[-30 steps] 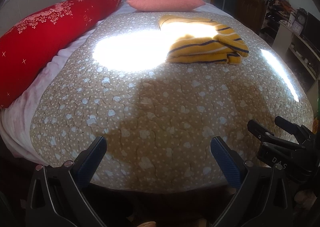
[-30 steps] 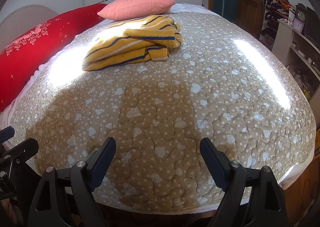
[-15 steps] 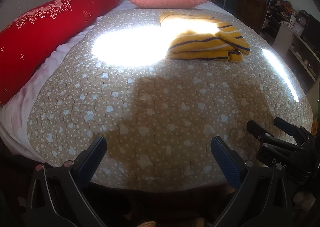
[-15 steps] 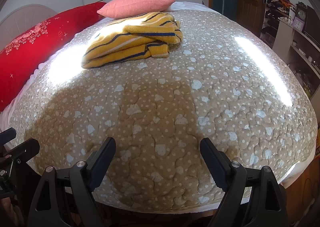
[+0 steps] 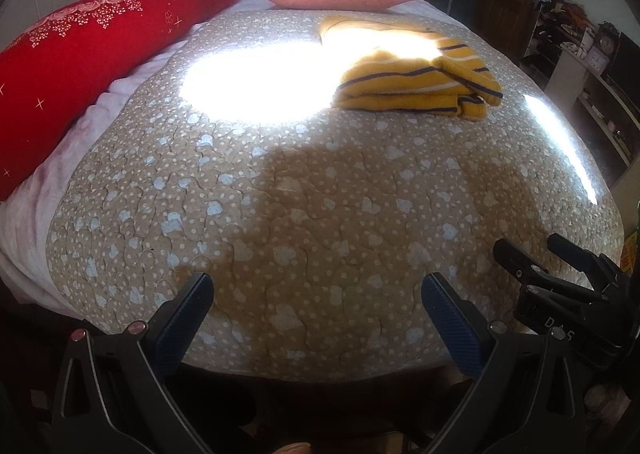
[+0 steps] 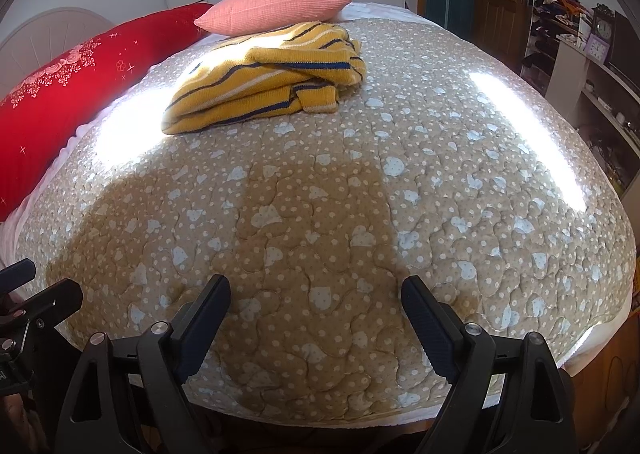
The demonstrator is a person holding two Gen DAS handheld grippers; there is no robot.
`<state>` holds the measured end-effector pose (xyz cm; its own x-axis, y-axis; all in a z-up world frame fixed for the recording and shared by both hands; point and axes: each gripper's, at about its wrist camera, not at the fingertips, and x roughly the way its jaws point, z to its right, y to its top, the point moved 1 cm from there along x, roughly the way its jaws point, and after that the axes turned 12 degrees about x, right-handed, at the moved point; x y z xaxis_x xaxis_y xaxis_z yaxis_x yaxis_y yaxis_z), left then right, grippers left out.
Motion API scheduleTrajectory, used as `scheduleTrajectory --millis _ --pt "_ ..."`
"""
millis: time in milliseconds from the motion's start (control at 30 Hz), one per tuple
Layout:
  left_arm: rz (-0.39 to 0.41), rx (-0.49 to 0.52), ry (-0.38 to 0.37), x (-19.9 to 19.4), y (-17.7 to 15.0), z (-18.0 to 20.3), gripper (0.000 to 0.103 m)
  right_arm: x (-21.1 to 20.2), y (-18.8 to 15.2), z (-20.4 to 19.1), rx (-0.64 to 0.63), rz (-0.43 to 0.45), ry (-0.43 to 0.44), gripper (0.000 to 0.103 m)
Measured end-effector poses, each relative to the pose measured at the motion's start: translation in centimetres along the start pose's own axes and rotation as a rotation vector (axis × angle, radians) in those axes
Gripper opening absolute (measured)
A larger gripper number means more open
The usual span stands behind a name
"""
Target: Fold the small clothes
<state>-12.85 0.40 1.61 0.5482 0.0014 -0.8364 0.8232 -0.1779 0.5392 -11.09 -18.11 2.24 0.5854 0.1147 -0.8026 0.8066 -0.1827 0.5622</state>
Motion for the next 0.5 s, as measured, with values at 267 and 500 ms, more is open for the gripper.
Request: scheduleTrajectory --millis 267,500 --pt "-0.01 -0.001 -0.005 0.34 -0.09 0.04 0.103 0.13 0.06 0.08 -0.003 0.0 0.001 0.092" --pt "-0.023 -0.002 -0.01 0.71 -0.12 0.03 0.103 0.24 0.08 0.08 -0.004 -0.001 0.002 0.092"
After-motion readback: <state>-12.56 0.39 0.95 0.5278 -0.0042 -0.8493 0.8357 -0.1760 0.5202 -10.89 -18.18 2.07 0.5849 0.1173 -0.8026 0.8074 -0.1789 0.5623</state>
